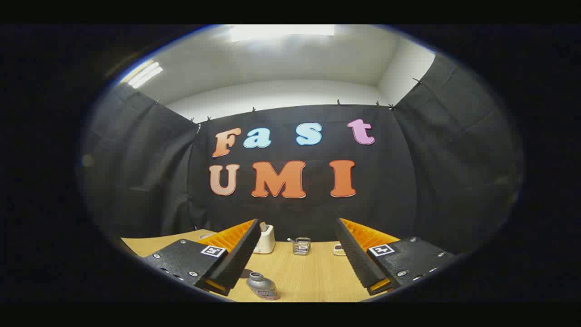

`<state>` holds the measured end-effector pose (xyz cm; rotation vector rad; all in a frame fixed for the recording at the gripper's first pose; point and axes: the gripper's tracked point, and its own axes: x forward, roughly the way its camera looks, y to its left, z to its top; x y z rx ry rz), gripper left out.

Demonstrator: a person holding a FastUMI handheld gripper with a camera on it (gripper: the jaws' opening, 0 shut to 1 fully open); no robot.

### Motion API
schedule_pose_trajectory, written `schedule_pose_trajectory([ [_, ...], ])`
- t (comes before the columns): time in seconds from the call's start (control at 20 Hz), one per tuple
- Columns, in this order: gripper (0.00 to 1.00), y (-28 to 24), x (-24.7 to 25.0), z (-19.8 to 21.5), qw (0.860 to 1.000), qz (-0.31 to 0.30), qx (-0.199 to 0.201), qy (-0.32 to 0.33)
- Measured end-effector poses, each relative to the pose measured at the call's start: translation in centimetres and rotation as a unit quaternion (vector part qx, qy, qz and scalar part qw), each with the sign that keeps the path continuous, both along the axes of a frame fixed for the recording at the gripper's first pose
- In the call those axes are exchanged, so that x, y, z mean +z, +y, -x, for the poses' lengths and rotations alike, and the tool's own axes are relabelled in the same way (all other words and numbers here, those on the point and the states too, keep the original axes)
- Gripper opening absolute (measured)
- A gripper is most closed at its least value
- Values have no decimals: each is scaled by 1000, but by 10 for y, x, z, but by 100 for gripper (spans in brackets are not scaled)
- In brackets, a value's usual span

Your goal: Take the bottle from table, then pour the juice into the cup, finally place the bottle on the coaster

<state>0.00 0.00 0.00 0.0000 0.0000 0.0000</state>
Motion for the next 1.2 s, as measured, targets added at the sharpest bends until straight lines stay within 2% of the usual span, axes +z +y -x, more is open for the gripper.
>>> schedule_pose_trajectory([
  [0.8,98,36,-7,8,999,3,38,11],
  [1.2,99,58,-51,15,997,-6,70,36],
])
